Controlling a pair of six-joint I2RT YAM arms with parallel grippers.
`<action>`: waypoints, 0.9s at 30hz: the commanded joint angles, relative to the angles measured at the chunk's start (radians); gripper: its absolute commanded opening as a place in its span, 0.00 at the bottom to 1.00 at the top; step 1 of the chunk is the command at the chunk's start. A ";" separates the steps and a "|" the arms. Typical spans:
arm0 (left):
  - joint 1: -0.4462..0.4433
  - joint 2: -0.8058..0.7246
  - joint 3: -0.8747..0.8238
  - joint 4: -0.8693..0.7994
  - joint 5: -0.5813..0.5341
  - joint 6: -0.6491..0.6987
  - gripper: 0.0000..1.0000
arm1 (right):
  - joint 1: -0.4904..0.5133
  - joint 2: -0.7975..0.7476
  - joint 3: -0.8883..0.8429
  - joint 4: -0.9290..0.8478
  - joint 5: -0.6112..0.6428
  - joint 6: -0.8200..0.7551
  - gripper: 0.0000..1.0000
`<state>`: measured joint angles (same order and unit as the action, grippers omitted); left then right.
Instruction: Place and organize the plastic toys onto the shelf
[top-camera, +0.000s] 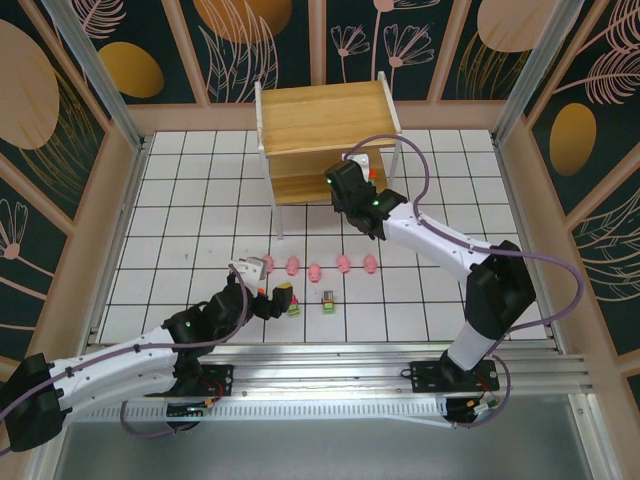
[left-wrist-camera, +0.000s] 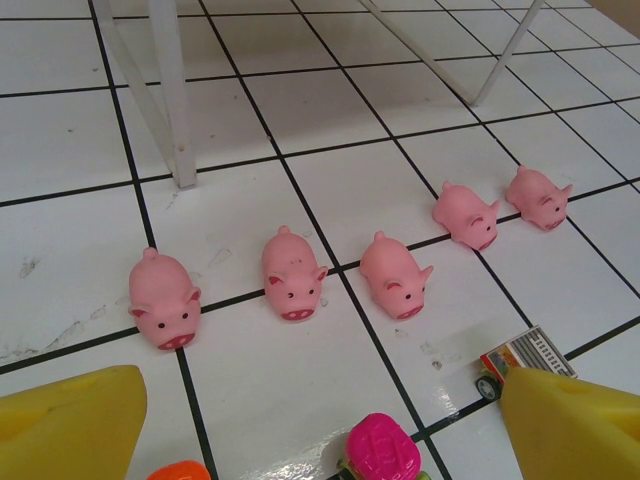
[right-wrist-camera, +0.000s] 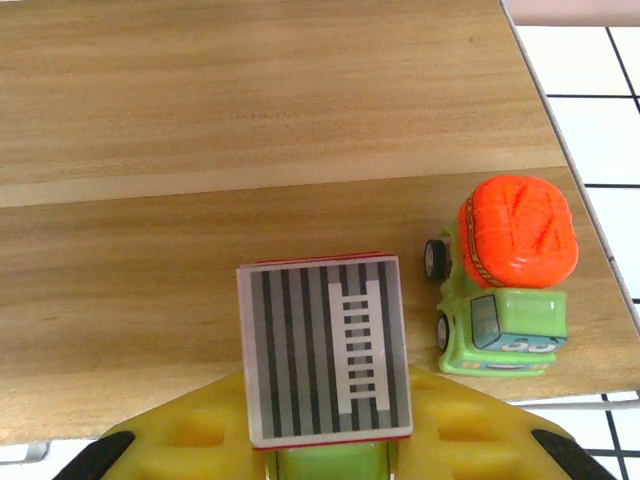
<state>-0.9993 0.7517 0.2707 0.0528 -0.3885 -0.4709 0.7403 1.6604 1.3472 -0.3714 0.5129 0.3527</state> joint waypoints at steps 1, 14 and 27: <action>0.007 -0.004 -0.010 0.021 0.002 0.016 0.91 | -0.014 0.021 0.039 0.023 -0.009 -0.033 0.24; 0.008 -0.008 -0.011 0.020 0.000 0.014 0.91 | -0.041 0.056 0.059 0.054 -0.032 -0.043 0.24; 0.007 -0.023 -0.016 0.019 0.002 0.015 0.91 | -0.045 0.088 0.079 0.055 -0.031 -0.045 0.25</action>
<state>-0.9993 0.7429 0.2672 0.0528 -0.3889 -0.4709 0.7063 1.7214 1.3880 -0.3393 0.4767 0.3195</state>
